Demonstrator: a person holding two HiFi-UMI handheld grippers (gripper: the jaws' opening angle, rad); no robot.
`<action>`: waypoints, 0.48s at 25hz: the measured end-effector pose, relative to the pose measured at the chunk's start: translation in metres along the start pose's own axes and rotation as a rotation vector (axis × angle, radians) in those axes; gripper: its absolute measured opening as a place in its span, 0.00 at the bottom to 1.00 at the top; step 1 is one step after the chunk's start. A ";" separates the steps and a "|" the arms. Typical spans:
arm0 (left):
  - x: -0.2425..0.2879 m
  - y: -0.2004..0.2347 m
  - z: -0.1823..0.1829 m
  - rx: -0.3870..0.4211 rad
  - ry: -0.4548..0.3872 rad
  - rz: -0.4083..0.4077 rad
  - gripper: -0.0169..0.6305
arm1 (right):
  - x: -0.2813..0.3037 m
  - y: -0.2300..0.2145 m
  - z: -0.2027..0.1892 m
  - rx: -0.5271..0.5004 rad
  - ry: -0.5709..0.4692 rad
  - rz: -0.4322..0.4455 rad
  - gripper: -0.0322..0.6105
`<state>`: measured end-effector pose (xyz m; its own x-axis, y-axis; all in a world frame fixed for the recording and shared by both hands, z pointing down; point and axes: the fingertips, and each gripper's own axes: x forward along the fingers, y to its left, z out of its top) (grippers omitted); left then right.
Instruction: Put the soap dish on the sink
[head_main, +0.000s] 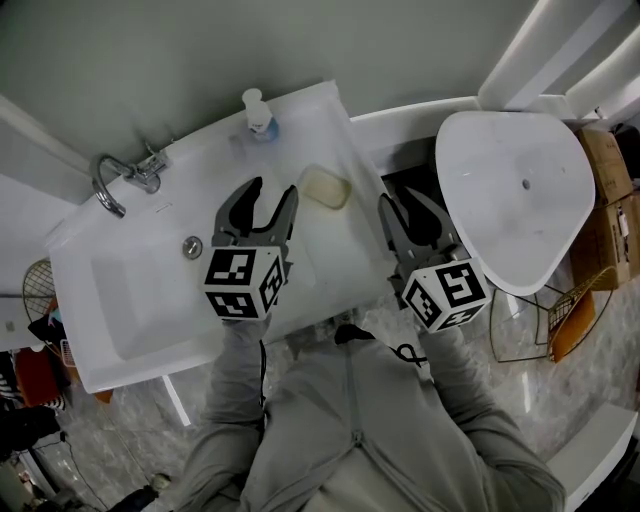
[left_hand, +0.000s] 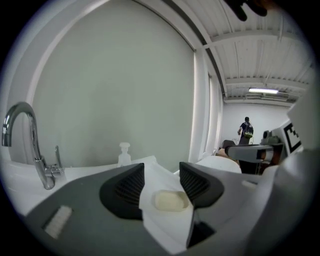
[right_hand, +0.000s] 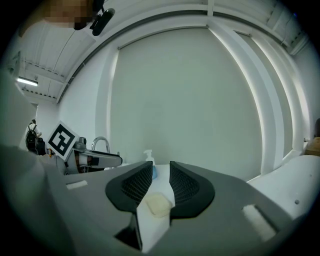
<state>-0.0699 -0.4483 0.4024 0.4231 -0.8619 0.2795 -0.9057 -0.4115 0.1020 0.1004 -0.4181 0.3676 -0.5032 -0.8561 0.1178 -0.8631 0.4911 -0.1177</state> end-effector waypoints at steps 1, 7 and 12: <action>-0.006 -0.002 0.003 0.008 -0.011 0.001 0.42 | -0.001 0.002 0.001 -0.002 -0.002 0.002 0.18; -0.039 -0.006 0.023 0.024 -0.085 0.019 0.42 | -0.009 0.015 0.006 -0.013 -0.017 0.012 0.18; -0.063 -0.008 0.036 0.029 -0.139 0.035 0.42 | -0.015 0.023 0.005 -0.016 -0.017 0.015 0.18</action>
<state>-0.0884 -0.4012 0.3496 0.3929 -0.9077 0.1476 -0.9196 -0.3872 0.0668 0.0880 -0.3946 0.3578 -0.5157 -0.8510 0.0997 -0.8559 0.5066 -0.1037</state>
